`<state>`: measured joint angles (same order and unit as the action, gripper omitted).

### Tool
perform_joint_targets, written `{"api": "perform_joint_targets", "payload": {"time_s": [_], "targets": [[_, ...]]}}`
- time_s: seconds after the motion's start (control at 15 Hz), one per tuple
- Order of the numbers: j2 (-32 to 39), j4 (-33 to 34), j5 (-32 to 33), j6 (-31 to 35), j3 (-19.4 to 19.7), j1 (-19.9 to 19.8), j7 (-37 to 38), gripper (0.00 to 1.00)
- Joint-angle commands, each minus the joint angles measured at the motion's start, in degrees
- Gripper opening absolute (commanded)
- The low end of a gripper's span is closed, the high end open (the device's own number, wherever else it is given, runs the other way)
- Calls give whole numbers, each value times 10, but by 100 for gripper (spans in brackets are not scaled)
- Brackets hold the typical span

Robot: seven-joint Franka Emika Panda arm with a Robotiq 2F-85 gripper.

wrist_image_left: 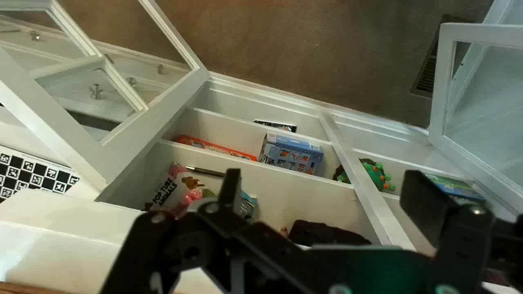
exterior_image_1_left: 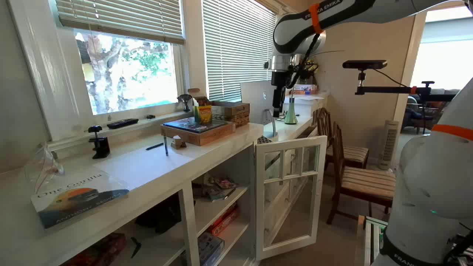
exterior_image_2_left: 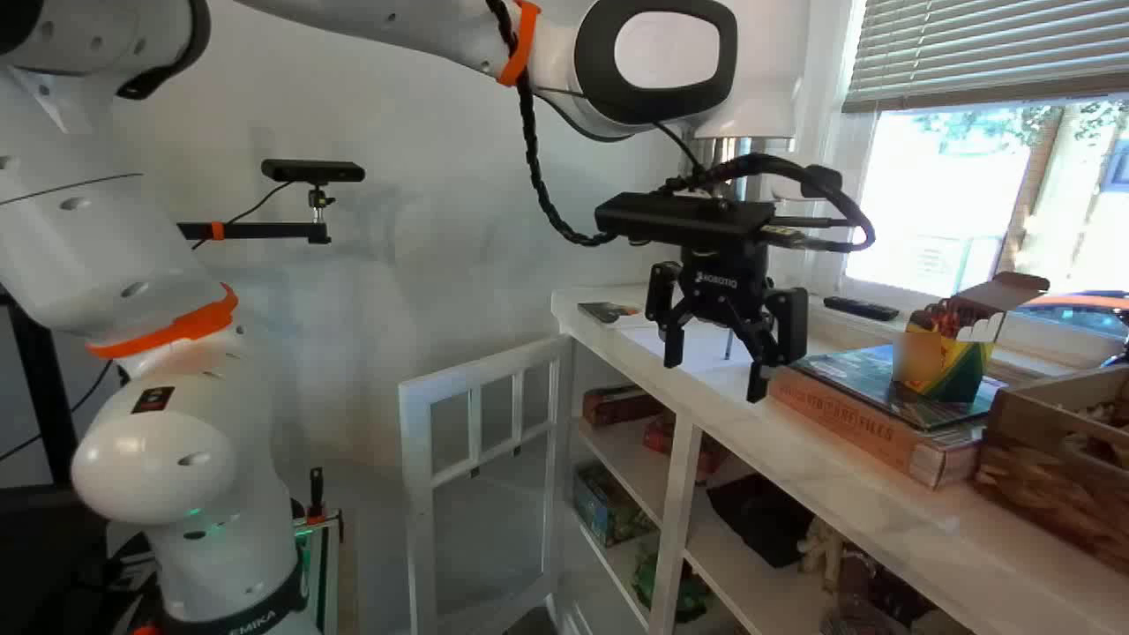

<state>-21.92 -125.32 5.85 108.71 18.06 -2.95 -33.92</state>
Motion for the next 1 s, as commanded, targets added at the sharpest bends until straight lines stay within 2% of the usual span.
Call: {"api": "perform_joint_targets", "payload": {"time_s": [0.0, 0.4, 0.47, 0.53, 0.93], "targets": [[2, 1, -5, -1, -10, -12, -4, 100], [2, 1, -5, -1, -10, -12, -4, 100], [19, 19, 23, -20, -30, -24, 55, 100], [25, 23, 30, -11, -40, -30, 99, 100], [86, 84, 0, -37, -85, -36, 306, 100]]}}
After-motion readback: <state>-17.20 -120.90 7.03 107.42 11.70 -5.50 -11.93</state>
